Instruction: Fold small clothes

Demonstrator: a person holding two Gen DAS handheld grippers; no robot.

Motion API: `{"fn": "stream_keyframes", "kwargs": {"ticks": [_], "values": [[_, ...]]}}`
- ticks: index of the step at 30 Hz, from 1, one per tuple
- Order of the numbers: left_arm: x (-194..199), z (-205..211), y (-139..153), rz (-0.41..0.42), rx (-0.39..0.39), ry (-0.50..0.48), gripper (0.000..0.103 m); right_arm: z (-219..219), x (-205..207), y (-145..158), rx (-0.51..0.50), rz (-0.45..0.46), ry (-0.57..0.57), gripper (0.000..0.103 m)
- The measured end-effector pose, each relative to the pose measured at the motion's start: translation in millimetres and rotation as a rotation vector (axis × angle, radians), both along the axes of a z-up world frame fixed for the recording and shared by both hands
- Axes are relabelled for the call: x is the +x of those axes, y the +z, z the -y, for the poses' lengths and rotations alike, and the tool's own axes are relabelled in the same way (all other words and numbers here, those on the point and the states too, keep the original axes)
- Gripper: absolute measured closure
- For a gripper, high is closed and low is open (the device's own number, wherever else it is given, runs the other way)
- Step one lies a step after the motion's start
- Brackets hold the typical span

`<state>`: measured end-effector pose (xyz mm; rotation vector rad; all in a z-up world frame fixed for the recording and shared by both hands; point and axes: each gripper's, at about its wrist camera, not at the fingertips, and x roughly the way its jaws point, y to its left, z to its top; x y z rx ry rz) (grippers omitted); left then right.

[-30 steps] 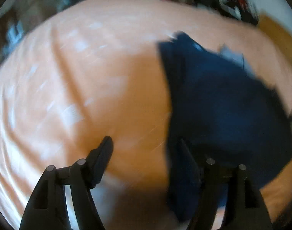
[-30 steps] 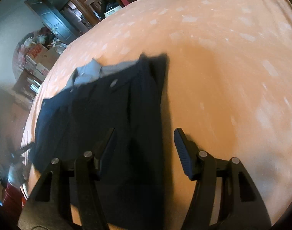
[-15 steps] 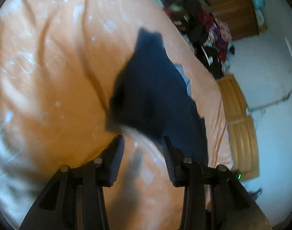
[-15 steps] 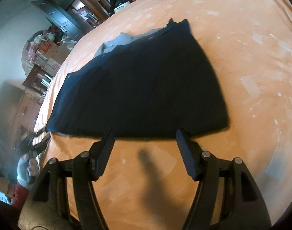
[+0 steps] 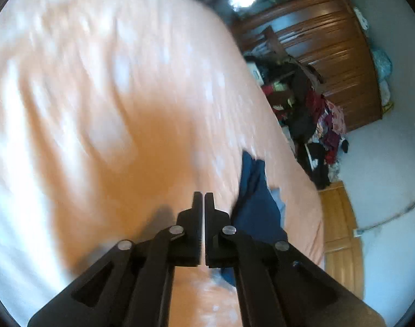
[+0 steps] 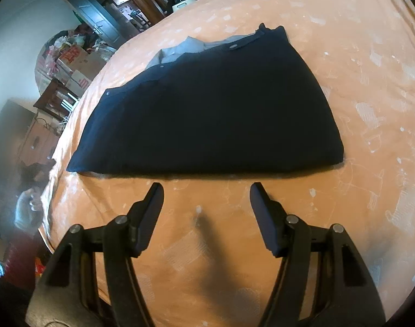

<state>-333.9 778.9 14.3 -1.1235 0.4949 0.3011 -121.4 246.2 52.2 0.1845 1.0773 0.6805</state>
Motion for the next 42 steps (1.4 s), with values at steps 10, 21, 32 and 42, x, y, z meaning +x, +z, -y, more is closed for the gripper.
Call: {"fn": "stream_keyframes", "kwargs": {"ticks": [10, 21, 32, 42], "values": [[60, 131, -31, -0.044, -0.009, -0.369, 0.064, -37, -26, -20, -0.135, 0.138, 0.034, 0.024], [63, 141, -16, 0.048, 0.154, -0.198, 0.064, -43, -37, -40, -0.109, 0.245, 0.118, 0.000], [77, 131, -40, -0.053, 0.104, -0.147, 0.072, -40, -42, -41, -0.090, 0.259, 0.121, 0.000], [107, 114, -46, -0.019, 0.051, -0.095, 0.074, -43, -42, -39, -0.117, 0.251, 0.124, 0.000]]}}
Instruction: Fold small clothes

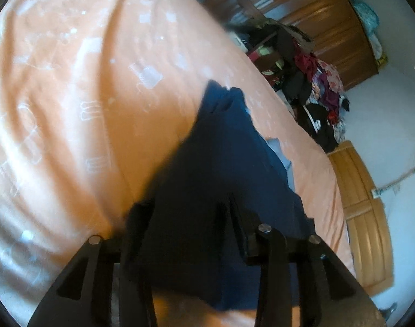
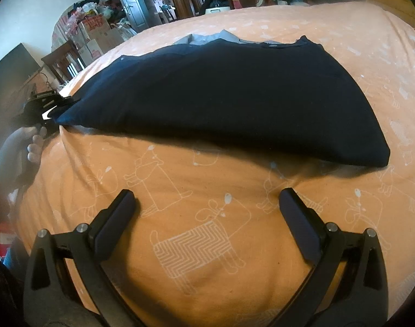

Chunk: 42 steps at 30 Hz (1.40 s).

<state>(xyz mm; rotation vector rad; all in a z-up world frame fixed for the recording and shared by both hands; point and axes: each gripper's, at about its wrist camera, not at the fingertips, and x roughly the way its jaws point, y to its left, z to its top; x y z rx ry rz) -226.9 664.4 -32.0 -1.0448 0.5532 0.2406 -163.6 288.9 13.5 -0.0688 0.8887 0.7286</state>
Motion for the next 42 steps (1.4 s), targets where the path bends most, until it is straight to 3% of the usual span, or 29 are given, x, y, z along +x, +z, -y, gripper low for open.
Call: {"fn": "stream_keyframes", "kwargs": {"ticks": [4, 5, 6, 11, 16, 19, 21, 24, 26, 31, 32, 34, 35, 36, 38, 42], "values": [[9, 3, 3, -0.003, 0.019, -0.013, 0.091, -7, 4, 12, -0.062, -0.056, 0.004, 0.001], [11, 5, 6, -0.003, 0.036, -0.019, 0.094, -9, 4, 21, -0.058, -0.069, 0.010, 0.008], [12, 7, 9, 0.000, 0.056, -0.022, 0.095, -12, 3, 33, -0.030, -0.070, 0.024, 0.012], [19, 16, 20, 0.001, 0.151, -0.021, 0.095, -47, 17, 100, 0.075, 0.022, 0.095, 0.008], [28, 51, 53, 0.013, 0.348, -0.095, 0.095, -147, 81, 130, 0.150, -0.048, 0.232, 0.004], [34, 69, 64, 0.005, 0.439, -0.117, 0.095, -231, 114, 128, 0.128, -0.131, 0.361, 0.003], [39, 82, 69, -0.003, 0.492, -0.140, 0.095, -285, 126, 119, 0.055, -0.157, 0.411, 0.003], [46, 98, 73, -0.020, 0.557, -0.177, 0.094, -334, 133, 107, -0.010, -0.203, 0.459, 0.003], [52, 108, 75, -0.028, 0.600, -0.208, 0.094, -355, 133, 100, -0.029, -0.236, 0.495, 0.003], [68, 130, 79, -0.035, 0.680, -0.269, 0.094, -365, 140, 81, -0.112, -0.189, 0.445, 0.004], [71, 136, 80, -0.033, 0.701, -0.285, 0.094, -361, 144, 77, -0.103, -0.197, 0.435, 0.009], [77, 147, 84, -0.022, 0.738, -0.323, 0.094, -347, 154, 72, -0.045, -0.243, 0.437, 0.035], [79, 152, 84, -0.017, 0.750, -0.339, 0.094, -340, 157, 69, 0.001, -0.280, 0.447, 0.059], [83, 156, 85, -0.015, 0.759, -0.351, 0.094, -332, 159, 69, 0.030, -0.286, 0.440, 0.072], [89, 166, 89, -0.002, 0.760, -0.376, 0.094, -310, 159, 76, 0.111, -0.291, 0.426, 0.086], [100, 209, 109, 0.087, 0.761, -0.507, 0.094, -213, 174, 87, 0.312, -0.315, 0.312, 0.092]]}}
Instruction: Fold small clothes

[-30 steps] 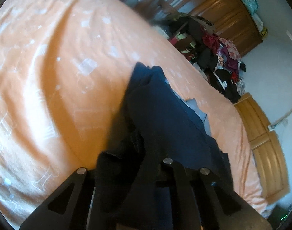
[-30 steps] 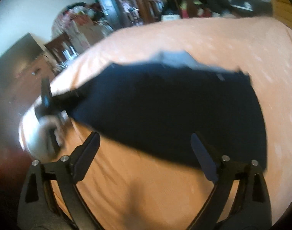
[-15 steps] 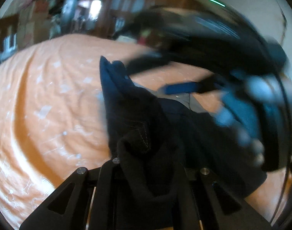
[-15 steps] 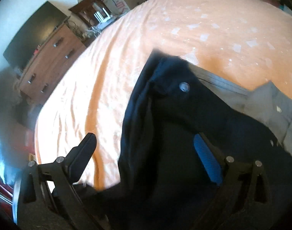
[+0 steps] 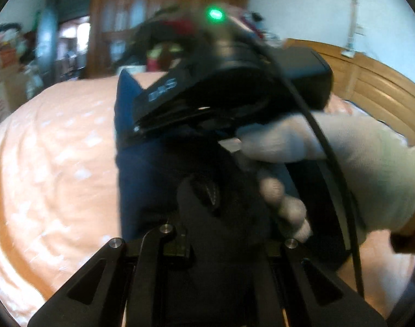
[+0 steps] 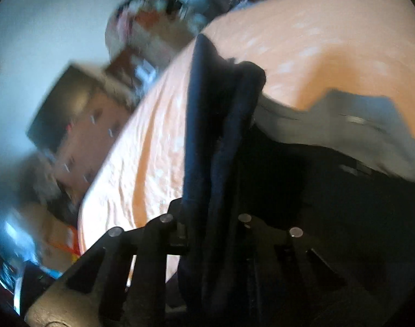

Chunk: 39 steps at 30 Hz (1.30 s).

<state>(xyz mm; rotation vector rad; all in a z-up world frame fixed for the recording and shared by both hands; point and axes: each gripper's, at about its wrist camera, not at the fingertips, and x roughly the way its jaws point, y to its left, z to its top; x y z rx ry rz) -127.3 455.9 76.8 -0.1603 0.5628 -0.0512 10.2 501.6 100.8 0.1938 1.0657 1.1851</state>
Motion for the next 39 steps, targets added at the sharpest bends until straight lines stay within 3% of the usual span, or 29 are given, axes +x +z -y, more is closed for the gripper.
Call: {"fn": "stream_keyframes", "kwargs": {"ticks": [6, 12, 19, 23, 25, 27, 31, 34, 39], "values": [[57, 100, -1, -0.067, -0.037, -0.289, 0.087, 145, 37, -31, 0.007, -0.088, -0.199, 0.094], [103, 175, -21, -0.164, -0.070, -0.402, 0.085, 226, 69, -71, 0.030, -0.203, -0.269, 0.094], [135, 223, -44, -0.249, -0.076, -0.435, 0.074, 249, 84, -101, 0.081, -0.318, -0.275, 0.094], [143, 236, -65, -0.309, -0.046, -0.416, 0.067, 244, 93, -122, 0.102, -0.423, -0.268, 0.088], [134, 237, -59, -0.310, -0.045, -0.424, 0.067, 248, 90, -119, 0.116, -0.440, -0.263, 0.083], [111, 236, -44, -0.298, -0.025, -0.465, 0.067, 253, 80, -112, 0.102, -0.442, -0.231, 0.071], [28, 206, -11, -0.211, -0.013, -0.541, 0.065, 268, 50, -104, 0.091, -0.471, -0.194, 0.056], [-13, 171, -3, -0.213, -0.066, -0.494, 0.065, 278, 30, -100, 0.091, -0.478, -0.196, 0.052], [-61, 116, -5, -0.217, -0.123, -0.306, 0.065, 283, 5, -96, 0.068, -0.480, -0.175, 0.046]]}}
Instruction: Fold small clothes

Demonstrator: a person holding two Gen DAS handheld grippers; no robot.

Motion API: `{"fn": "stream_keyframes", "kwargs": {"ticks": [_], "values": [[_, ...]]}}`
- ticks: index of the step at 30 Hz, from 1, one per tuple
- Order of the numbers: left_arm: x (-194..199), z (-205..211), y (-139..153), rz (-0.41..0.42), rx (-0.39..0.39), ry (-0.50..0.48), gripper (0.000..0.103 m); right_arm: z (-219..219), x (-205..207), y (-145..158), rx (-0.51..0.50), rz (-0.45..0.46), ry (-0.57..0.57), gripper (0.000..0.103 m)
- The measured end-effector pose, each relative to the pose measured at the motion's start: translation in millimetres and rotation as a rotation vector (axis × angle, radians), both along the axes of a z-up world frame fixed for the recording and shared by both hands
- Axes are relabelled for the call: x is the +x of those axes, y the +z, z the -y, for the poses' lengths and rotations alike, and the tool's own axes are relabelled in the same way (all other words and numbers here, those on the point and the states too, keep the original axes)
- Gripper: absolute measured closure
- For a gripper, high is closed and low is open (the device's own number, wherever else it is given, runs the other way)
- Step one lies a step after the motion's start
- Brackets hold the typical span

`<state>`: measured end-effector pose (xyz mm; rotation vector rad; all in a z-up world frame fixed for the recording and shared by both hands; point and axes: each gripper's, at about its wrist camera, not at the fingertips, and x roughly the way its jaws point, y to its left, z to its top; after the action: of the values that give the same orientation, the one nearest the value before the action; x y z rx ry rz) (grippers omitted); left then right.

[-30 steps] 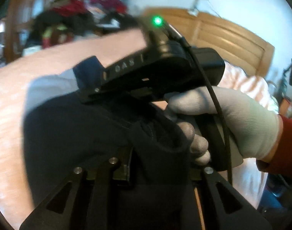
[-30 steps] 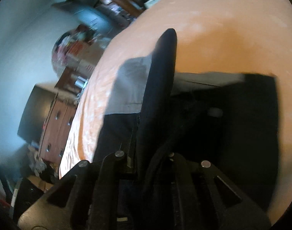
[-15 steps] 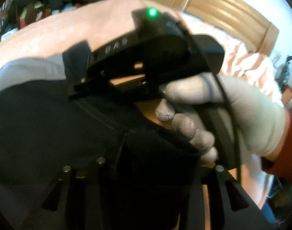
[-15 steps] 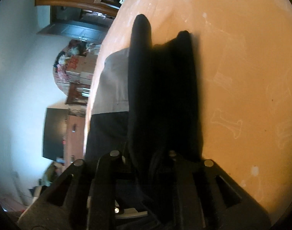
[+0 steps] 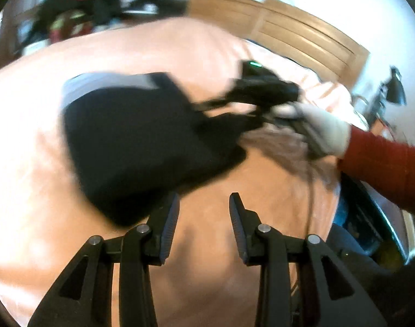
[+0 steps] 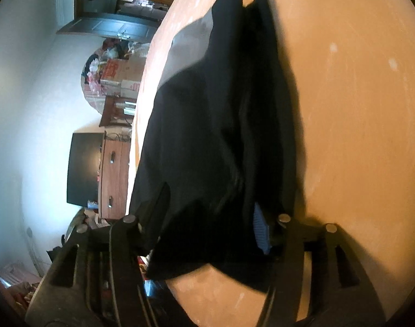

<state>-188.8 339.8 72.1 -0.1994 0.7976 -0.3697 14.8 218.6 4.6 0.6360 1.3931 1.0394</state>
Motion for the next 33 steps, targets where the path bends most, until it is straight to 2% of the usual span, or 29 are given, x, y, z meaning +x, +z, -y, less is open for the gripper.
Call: {"fn": "stream_keyframes", "kwargs": {"ticks": [5, 7, 8, 9, 11, 14, 17, 20, 22, 24, 26, 27, 29, 30, 31, 33], "values": [[-14, -41, -10, -0.023, 0.020, 0.124, 0.065, -6, -9, 2, -0.030, 0.004, 0.017, 0.044], [-14, -48, -17, -0.035, 0.033, 0.130, 0.065, -8, -11, 2, -0.053, 0.034, -0.007, 0.052], [-9, -44, -19, -0.041, 0.043, 0.129, 0.065, -10, -13, 2, -0.072, 0.055, -0.014, 0.082], [-7, -43, -21, -0.041, 0.052, 0.129, 0.065, -7, -20, -1, -0.097, 0.079, -0.015, 0.099], [1, -35, -23, -0.032, 0.084, 0.134, 0.063, 8, -22, -8, -0.090, 0.088, -0.060, 0.101], [5, -38, -22, -0.012, 0.107, 0.174, 0.063, 35, -17, -26, -0.060, 0.046, -0.140, 0.102], [13, -35, -25, -0.016, 0.113, 0.176, 0.060, 25, -14, -23, -0.042, 0.057, -0.118, 0.101], [24, -20, -32, -0.012, 0.190, 0.150, 0.059, 24, -13, -21, -0.045, 0.048, -0.111, 0.101], [40, -20, -41, -0.029, 0.237, 0.191, 0.058, 28, -14, -22, -0.044, 0.038, -0.114, 0.101], [57, -24, -48, -0.046, 0.240, 0.215, 0.051, 29, -17, -18, -0.039, 0.034, -0.107, 0.100], [65, -22, -47, -0.028, 0.279, 0.215, 0.052, 30, -21, -12, -0.050, 0.054, -0.093, 0.101], [66, -21, -45, -0.019, 0.315, 0.209, 0.053, 30, -21, -11, -0.075, 0.076, -0.086, 0.101], [67, -20, -45, -0.023, 0.416, 0.185, 0.057, 37, -17, -23, -0.107, 0.064, -0.112, 0.102], [64, -20, -50, -0.012, 0.497, 0.161, 0.054, 44, -15, -33, -0.096, 0.042, -0.131, 0.103], [60, -20, -65, -0.004, 0.601, 0.110, 0.045, 46, -15, -39, -0.084, 0.030, -0.132, 0.103], [55, -20, -77, 0.015, 0.647, 0.052, 0.044, 45, -17, -43, -0.088, 0.057, -0.128, 0.103]]}}
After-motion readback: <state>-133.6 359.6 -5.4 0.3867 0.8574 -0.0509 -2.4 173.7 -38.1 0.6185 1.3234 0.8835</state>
